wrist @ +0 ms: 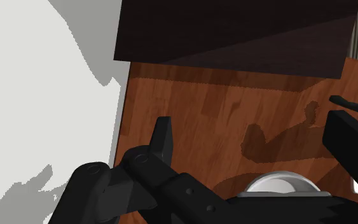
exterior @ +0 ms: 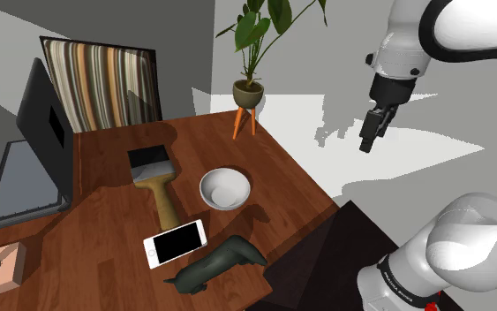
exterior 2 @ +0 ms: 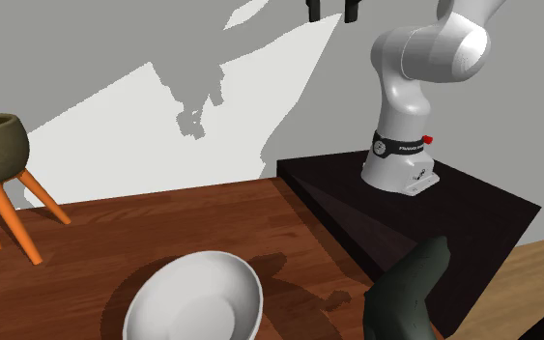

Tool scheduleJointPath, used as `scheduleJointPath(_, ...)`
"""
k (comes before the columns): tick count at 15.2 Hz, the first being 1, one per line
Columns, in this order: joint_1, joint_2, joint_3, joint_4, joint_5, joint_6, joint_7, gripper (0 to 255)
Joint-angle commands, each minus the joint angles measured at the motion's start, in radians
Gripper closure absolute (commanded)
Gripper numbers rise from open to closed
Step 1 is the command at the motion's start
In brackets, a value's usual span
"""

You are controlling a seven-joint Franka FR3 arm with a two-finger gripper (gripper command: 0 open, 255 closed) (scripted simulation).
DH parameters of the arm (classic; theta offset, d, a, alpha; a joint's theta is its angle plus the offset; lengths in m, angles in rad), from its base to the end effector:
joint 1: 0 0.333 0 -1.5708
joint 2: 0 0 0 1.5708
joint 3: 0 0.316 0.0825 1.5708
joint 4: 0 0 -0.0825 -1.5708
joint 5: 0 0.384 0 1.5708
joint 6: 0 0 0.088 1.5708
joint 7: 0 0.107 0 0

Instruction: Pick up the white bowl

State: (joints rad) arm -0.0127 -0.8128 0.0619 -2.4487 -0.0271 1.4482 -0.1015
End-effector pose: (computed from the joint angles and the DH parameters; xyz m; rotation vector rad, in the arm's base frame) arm 0.2822 0.0148 0.5457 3.0564 0.1934 -0.2936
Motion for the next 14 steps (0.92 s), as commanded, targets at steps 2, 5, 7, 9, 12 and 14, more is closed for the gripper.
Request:
scheduleJointPath(2, 0.001, 0.021, 0.004, -0.014, 0.005, 0.038, 0.006, 0)
scheduleJointPath(5, 0.003, 0.093, 0.016, -0.046, 0.017, 0.152, 0.022, 0)
scheduleJointPath(7, 0.004, 0.148, 0.024, -0.060, 0.024, 0.228, 0.033, 0)
scheduleJointPath(9, 0.006, 0.208, 0.033, -0.068, 0.030, 0.304, 0.043, 0)
scheduleJointPath(12, 0.006, 0.307, 0.045, -0.068, 0.036, 0.414, 0.059, 0)
scheduleJointPath(14, 0.006, 0.378, 0.053, -0.061, 0.038, 0.485, 0.070, 0)
